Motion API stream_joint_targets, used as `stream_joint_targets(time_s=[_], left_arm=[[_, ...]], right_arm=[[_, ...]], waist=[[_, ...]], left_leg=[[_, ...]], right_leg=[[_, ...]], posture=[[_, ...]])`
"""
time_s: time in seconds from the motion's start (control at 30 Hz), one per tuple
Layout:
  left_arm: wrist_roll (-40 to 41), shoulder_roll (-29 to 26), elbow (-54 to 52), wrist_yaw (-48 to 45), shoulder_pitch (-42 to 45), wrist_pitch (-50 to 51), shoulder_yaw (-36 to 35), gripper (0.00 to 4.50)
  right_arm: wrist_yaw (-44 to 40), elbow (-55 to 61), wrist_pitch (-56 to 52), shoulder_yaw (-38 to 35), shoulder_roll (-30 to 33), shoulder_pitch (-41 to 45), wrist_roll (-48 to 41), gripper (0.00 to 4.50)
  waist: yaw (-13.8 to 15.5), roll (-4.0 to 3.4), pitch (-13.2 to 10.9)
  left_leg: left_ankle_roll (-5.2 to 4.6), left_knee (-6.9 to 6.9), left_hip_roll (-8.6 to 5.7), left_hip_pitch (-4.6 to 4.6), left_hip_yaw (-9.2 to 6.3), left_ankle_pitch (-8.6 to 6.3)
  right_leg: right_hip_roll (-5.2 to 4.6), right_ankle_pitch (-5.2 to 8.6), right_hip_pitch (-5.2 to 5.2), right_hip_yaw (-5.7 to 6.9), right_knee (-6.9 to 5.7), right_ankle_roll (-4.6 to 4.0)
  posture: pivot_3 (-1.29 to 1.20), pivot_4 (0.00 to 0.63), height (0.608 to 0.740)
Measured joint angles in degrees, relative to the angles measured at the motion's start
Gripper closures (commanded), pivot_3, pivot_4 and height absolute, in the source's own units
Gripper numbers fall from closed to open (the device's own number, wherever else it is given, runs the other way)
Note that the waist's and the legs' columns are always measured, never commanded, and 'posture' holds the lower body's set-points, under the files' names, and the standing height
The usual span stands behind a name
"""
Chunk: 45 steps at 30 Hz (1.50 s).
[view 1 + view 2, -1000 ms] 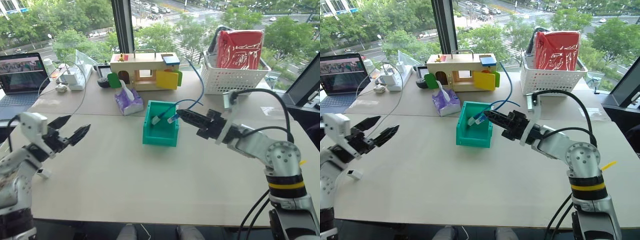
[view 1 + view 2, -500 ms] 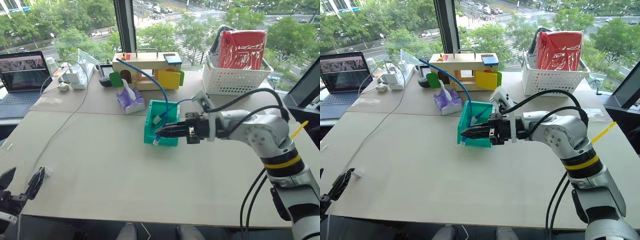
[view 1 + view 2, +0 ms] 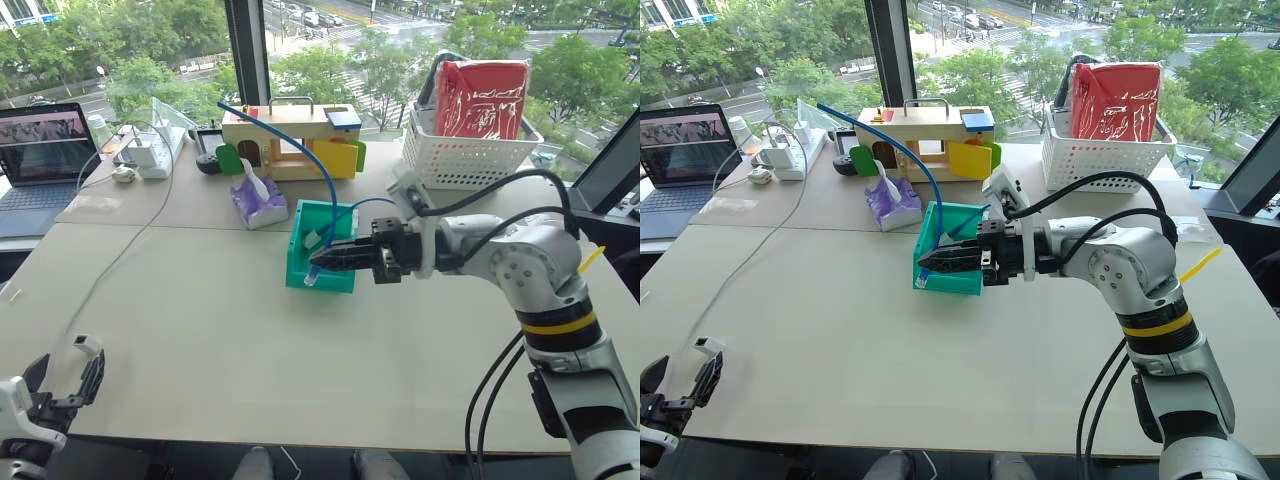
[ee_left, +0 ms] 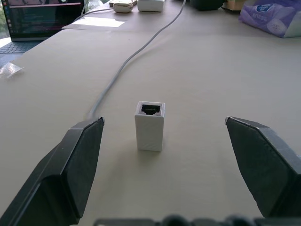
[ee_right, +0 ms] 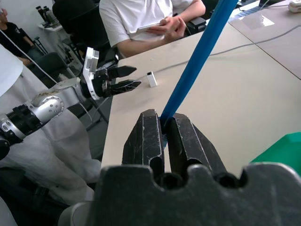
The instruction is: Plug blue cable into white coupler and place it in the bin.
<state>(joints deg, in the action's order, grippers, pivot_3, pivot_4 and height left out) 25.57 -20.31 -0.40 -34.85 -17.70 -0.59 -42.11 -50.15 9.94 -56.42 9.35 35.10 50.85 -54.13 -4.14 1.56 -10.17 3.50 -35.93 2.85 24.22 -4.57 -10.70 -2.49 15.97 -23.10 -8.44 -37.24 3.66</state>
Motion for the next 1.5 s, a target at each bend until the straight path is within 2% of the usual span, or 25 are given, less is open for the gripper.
stream_joint_targets(time_s=[0.3,0.4,0.57,0.67,0.83,0.97,1.13,1.33,1.5], left_arm=[[-3.38,-6.13,14.65,-0.06,9.96,-4.69,4.28,0.07],[-3.97,-7.34,17.54,-0.58,12.19,-6.26,5.50,0.79],[-3.57,-8.76,19.53,-2.96,11.17,-8.80,6.09,2.81],[-2.82,-9.29,19.63,-3.44,11.09,-8.77,6.07,3.83],[-2.06,-9.76,15.83,-5.00,12.80,-4.83,9.75,3.82],[-0.63,-13.70,5.67,-11.50,17.41,1.95,19.16,3.82],[-1.10,-14.75,-0.37,-14.50,22.99,8.48,28.67,3.82],[-4.89,-13.63,1.41,-16.81,33.14,13.11,39.14,3.82],[-8.64,-8.45,8.07,-20.29,42.90,13.17,48.06,3.82]], right_arm=[[2.92,2.16,-3.91,-3.45,0.21,-0.64,-0.16,4.50],[3.42,3.39,-5.01,-4.02,0.23,-1.11,-0.21,4.50],[5.23,4.96,-6.71,-6.15,0.47,-2.54,-0.65,4.50],[5.74,5.63,-7.58,-6.81,0.50,-2.99,-0.96,4.50],[6.63,5.89,-7.79,-8.08,0.53,-3.73,-1.11,4.50],[7.37,6.83,-7.79,-8.30,0.33,-4.06,-1.12,4.50],[9.47,7.86,-7.79,-10.60,0.43,-5.20,-1.18,4.50],[13.23,11.82,-7.95,-13.80,1.17,-8.77,-2.45,4.50],[19.52,16.36,-8.07,-18.45,1.88,-14.59,-3.55,4.50]], waist=[[0.61,0.01,0.01],[0.68,-0.02,0.03],[0.41,-0.02,0.03],[0.16,-0.02,0.03],[0.55,-0.01,0.02],[0.64,0.09,0.03],[-0.11,0.09,0.03],[0.36,0.10,0.03],[0.69,0.12,0.03]], left_leg=[[0.01,-0.04,-0.04,-0.05,-0.03,0.01],[0.04,-0.04,-0.04,-0.10,-0.03,0.04],[0.05,-0.03,-0.03,-0.10,-0.03,0.04],[0.05,-0.02,-0.03,-0.09,-0.03,0.04],[0.11,-0.05,-0.03,-0.01,-0.05,0.09],[0.19,-0.02,-0.02,0.04,-0.04,0.13],[0.18,0.05,-0.01,0.03,-0.04,0.13],[0.18,-0.05,-0.04,0.05,-0.07,0.13],[0.18,-0.04,-0.04,0.10,-0.08,0.13]], right_leg=[[-0.01,0.00,-0.02,0.04,-0.35,0.00],[-0.01,0.00,-0.01,0.03,-0.43,-0.01],[-0.01,0.01,-0.04,0.03,-0.45,-0.02],[-0.01,0.01,-0.05,0.02,-0.46,-0.02],[-0.02,0.02,-0.05,0.10,-0.47,0.00],[-0.03,0.02,-0.07,0.10,-0.41,-0.01],[-0.02,0.01,-0.13,0.10,-0.44,-0.01],[-0.03,0.02,-0.04,0.15,-0.46,0.00],[-0.03,0.02,-0.06,0.16,-0.41,0.00]], posture=[[0.00,0.150,0.740],[0.00,0.150,0.740],[0.00,0.150,0.740],[0.00,0.150,0.740],[0.00,0.150,0.740],[0.00,0.150,0.740],[0.00,0.150,0.740],[0.00,0.150,0.740],[0.00,0.150,0.740]])
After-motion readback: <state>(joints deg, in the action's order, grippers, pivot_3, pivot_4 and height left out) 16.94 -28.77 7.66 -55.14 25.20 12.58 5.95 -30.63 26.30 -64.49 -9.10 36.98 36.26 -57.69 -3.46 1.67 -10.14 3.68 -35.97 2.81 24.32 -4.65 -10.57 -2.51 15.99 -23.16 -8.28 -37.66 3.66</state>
